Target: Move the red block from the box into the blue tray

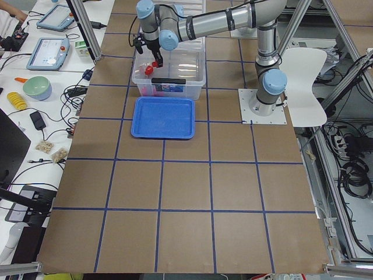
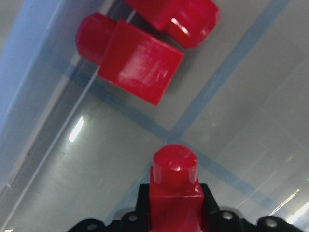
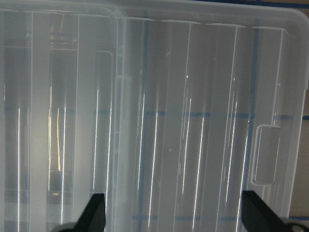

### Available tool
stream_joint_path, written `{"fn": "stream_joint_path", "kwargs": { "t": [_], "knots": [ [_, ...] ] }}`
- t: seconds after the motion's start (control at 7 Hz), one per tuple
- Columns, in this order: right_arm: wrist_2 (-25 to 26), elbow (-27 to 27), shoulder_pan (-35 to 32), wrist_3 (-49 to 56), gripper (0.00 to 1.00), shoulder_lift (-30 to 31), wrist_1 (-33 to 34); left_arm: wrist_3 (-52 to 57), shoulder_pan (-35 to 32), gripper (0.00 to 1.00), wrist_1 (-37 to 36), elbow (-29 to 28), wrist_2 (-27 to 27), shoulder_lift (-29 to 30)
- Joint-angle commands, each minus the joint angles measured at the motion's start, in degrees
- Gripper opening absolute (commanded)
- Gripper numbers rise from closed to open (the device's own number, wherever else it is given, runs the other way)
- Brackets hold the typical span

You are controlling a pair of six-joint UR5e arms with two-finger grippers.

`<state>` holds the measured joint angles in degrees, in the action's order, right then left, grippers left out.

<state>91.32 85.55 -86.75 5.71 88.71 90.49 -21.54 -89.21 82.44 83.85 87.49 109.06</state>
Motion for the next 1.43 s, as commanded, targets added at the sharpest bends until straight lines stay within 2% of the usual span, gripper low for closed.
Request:
{"fn": "stream_joint_path", "kwargs": {
  "t": [0.0, 0.14, 0.43, 0.57, 0.71, 0.86, 1.14, 1.29],
  "knots": [
    [0.0, -0.1, 0.0, 0.0, 1.00, 0.1, 0.0, 11.4, 5.8, 0.00, 8.7, -6.8, 0.0, -1.9],
    [0.0, -0.1, 0.0, 0.0, 1.00, 0.1, 0.0, 17.6, 9.5, 0.00, 10.4, -8.2, 1.4, -2.4],
    [0.0, -0.1, 0.0, 0.0, 1.00, 0.0, 0.0, 31.0, 17.1, 0.00, 10.3, -7.1, 6.4, -2.3],
    [0.0, 0.0, 0.9, 1.3, 1.00, 0.0, 0.1, 34.2, 20.3, 0.00, 10.0, -6.7, 6.9, -1.3],
    [2.2, -0.3, 3.4, 4.7, 1.00, 0.0, 0.0, 34.8, 21.5, 0.00, 9.8, -4.9, 7.9, -0.4],
    [3.1, -1.4, 8.7, 12.0, 1.00, 0.3, -1.0, 35.2, 21.6, 0.00, 8.0, -1.4, 7.8, 0.1],
    [3.5, -1.6, 19.5, 27.1, 1.00, 0.2, -2.2, 35.6, 21.6, 0.00, -2.8, 5.2, 7.7, 2.3],
    [2.8, -2.1, 25.4, 32.4, 1.00, 0.3, -2.2, 36.8, 21.6, 0.00, -5.6, 7.1, 7.8, 3.6]
  ]
}}
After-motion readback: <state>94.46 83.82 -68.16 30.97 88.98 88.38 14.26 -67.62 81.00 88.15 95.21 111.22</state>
